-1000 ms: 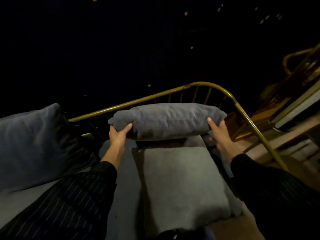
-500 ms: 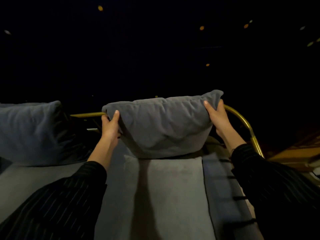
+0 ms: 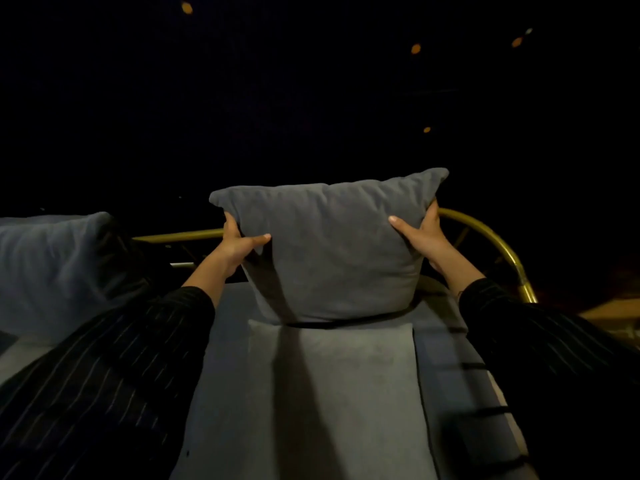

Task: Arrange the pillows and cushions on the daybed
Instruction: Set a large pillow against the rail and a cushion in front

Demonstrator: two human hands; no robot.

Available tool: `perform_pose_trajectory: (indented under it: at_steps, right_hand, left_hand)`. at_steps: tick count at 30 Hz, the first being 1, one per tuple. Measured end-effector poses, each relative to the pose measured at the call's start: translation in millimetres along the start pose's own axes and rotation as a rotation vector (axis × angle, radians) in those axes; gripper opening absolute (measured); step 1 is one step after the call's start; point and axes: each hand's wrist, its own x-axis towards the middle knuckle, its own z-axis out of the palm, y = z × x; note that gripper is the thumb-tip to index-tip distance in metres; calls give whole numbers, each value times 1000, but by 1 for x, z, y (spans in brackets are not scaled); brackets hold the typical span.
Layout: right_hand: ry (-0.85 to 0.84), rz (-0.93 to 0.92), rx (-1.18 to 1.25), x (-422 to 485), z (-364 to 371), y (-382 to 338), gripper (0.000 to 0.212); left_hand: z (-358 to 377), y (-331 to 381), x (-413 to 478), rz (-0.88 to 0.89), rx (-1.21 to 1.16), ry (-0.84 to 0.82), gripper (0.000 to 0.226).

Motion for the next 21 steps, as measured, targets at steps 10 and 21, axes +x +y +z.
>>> perform_pose_trajectory:
  at_steps: [10,21]
  right_hand:
    - [-32,537,71,-121,33,151,116]
    - [-132,781,335,-222,33,238,77]
  left_hand:
    - [31,-136,-103,-426,-50,-54,94]
    - [50,-243,-166,-728,-244,54,109]
